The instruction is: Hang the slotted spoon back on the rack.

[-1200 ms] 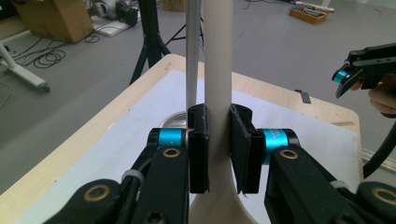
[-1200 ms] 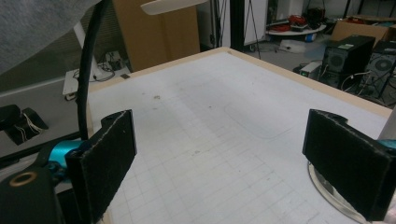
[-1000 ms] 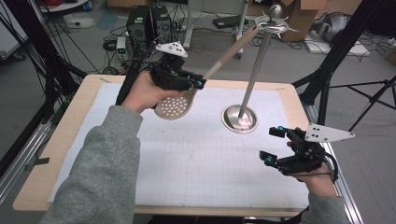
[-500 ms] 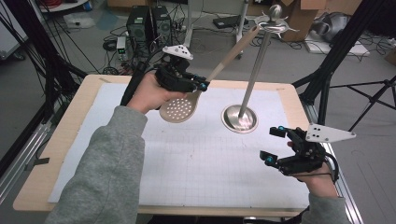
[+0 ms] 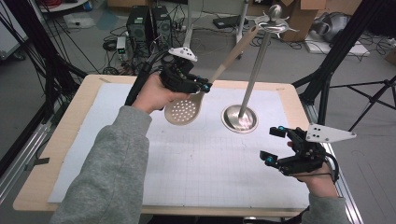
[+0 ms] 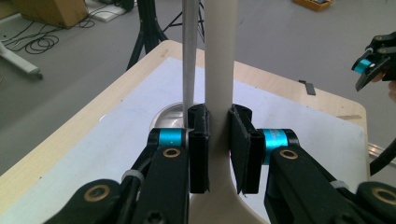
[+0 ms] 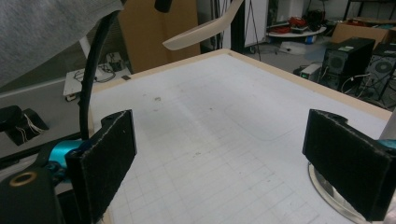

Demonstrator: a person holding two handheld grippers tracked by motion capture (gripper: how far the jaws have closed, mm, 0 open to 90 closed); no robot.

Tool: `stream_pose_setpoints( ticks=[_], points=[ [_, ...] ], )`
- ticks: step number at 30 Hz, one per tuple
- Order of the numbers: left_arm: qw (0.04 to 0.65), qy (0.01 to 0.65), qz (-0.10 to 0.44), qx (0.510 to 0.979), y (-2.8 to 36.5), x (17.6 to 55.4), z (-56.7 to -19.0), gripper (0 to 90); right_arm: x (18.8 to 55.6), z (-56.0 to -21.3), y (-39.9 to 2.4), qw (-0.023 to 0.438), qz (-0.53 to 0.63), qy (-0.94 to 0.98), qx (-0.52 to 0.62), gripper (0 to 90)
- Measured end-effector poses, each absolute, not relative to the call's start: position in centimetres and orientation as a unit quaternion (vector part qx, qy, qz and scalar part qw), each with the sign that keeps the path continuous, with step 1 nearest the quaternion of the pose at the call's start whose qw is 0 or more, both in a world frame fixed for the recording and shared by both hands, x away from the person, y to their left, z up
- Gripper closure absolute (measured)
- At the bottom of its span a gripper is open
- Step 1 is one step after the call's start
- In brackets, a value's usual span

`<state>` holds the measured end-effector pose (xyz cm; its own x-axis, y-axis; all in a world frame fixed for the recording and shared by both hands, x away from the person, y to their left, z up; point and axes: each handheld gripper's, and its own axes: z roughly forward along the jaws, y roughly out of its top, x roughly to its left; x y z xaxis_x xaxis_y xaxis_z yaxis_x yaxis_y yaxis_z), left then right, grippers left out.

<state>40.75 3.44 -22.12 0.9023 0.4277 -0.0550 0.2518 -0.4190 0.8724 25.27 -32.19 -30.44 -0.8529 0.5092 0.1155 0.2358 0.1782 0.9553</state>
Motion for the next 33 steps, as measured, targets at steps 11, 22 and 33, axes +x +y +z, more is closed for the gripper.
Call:
stream_pose_setpoints(
  ticks=[11,22,33],
  points=[
    [0.484,0.209,0.096,0.844,2.2,41.1,-22.5,77.9,25.2,-30.4,-32.3,0.115,0.595,0.756,0.247,8.9],
    [0.477,0.208,0.102,0.848,0.7,41.6,-23.3,77.8,25.2,-30.4,-32.6,0.119,0.599,0.752,0.248,8.8],
    [0.471,0.206,0.106,0.851,-0.7,42.0,-23.5,77.7,25.2,-30.4,-32.8,0.118,0.601,0.750,0.249,8.8]
  ],
)
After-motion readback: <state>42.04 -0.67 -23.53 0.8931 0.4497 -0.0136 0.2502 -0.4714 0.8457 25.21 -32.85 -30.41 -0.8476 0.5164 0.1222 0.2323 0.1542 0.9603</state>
